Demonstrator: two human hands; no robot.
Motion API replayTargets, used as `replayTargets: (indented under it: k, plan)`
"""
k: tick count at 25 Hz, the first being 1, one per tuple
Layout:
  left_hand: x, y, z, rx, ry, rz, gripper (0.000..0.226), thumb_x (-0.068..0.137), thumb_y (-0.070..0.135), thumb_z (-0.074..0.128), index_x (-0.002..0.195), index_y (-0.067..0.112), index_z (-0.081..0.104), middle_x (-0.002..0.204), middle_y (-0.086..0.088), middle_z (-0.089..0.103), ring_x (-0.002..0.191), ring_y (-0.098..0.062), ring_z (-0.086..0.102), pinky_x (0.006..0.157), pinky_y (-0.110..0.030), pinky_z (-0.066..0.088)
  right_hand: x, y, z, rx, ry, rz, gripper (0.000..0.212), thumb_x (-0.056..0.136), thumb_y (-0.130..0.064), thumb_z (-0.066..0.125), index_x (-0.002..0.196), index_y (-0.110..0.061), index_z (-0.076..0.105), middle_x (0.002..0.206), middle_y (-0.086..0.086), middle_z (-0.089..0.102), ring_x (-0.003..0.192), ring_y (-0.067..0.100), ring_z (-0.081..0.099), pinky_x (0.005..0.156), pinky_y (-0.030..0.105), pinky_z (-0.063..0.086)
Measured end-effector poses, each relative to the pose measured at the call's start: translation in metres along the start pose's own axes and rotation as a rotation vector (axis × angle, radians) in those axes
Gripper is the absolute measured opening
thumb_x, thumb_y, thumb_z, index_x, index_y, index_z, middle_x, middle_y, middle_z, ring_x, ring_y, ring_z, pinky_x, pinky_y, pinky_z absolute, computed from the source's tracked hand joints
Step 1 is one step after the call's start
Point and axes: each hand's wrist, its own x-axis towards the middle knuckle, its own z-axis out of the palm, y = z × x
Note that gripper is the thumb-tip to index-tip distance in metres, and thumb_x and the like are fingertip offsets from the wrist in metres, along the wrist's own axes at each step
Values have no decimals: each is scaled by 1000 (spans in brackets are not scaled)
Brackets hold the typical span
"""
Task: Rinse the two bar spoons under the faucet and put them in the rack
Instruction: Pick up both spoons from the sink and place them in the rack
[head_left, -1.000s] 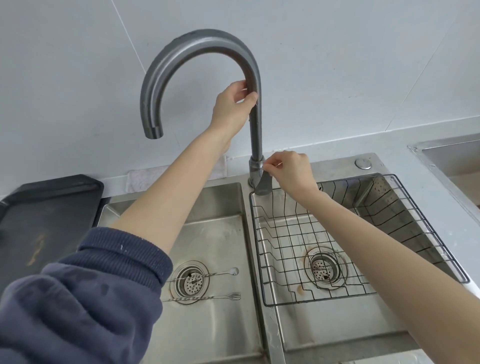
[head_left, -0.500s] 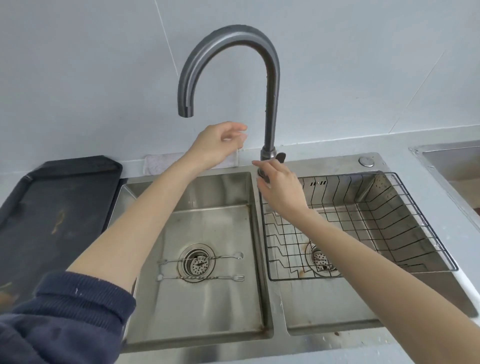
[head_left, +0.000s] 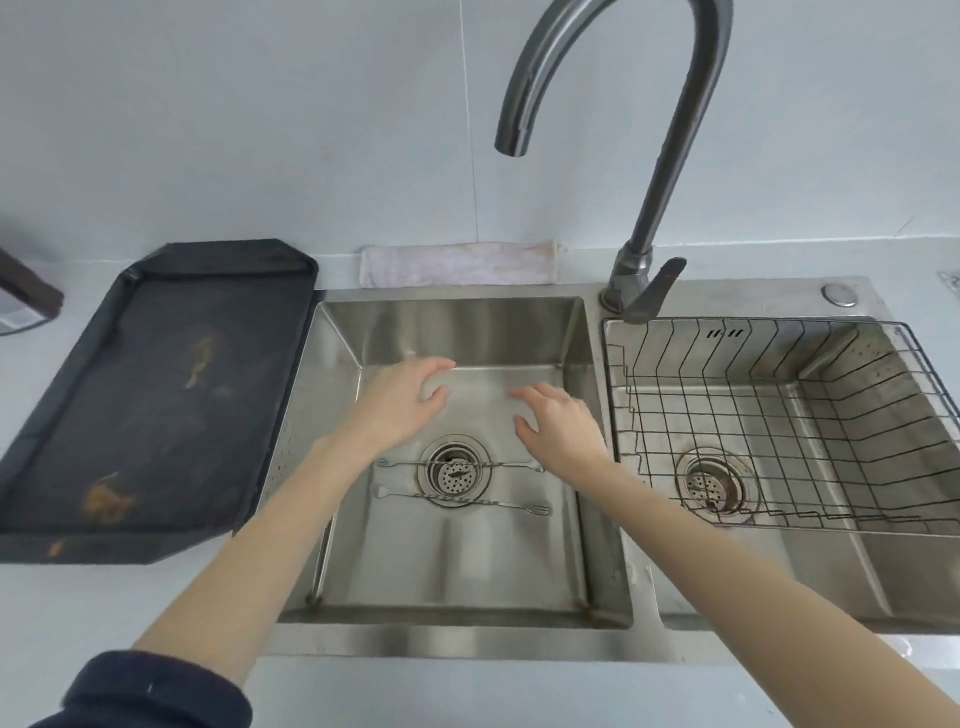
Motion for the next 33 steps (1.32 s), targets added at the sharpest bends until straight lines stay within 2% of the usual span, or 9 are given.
replayTargets:
  k: [4, 6, 9, 16, 23, 28, 33]
  plan:
    - [-6, -35, 19, 24, -57, -40, 40, 91, 19, 49, 130, 14, 49, 139, -6, 51, 128, -23, 47, 109, -33, 33, 5, -4, 27, -8, -115, 51, 35, 95, -19, 44, 129, -17, 51, 130, 5, 57, 117, 30, 54, 102, 40, 41]
    - [-4, -50, 29, -21, -78, -82, 39, 90, 16, 50, 129, 11, 50, 136, -9, 53, 126, -23, 49, 106, -27, 31, 10, -4, 39, -18, -153, 84, 33, 95, -20, 45, 127, -17, 53, 127, 5, 59, 114, 31, 56, 96, 40, 47]
    - [1, -64, 44, -89, -115, -130, 38, 90, 13, 50, 128, 7, 51, 133, -12, 55, 124, -21, 51, 100, -21, 31, 18, -3, 54, -37, -217, 126, 32, 95, -20, 45, 125, -17, 55, 125, 6, 59, 114, 31, 56, 94, 40, 46]
    - [9, -97, 78, -176, -197, -235, 37, 89, 13, 51, 126, 8, 52, 130, -12, 58, 121, -20, 54, 99, -24, 36, 35, 3, 79, -107, -328, 179, 36, 93, -11, 40, 125, -15, 55, 128, 9, 56, 118, 31, 52, 94, 37, 44]
    - [14, -118, 108, -236, -270, -339, 37, 86, 14, 54, 123, 13, 55, 123, -9, 62, 112, -25, 59, 102, -36, 42, 53, 11, 96, -179, -409, 192, 35, 94, -8, 39, 126, -13, 53, 128, 12, 54, 115, 34, 53, 90, 39, 45]
    - [26, -120, 122, -214, -308, -355, 37, 86, 15, 53, 123, 15, 55, 123, -8, 61, 113, -24, 57, 103, -46, 40, 60, 17, 107, -178, -423, 199, 34, 94, -8, 39, 125, -14, 53, 126, 10, 54, 113, 33, 54, 87, 38, 46]
    - [30, -123, 137, -173, -373, -362, 39, 86, 15, 51, 125, 16, 54, 126, -6, 60, 114, -23, 56, 99, -35, 44, 68, 20, 121, -149, -427, 214, 30, 93, -7, 42, 120, -13, 56, 122, 10, 53, 109, 34, 56, 91, 44, 49]
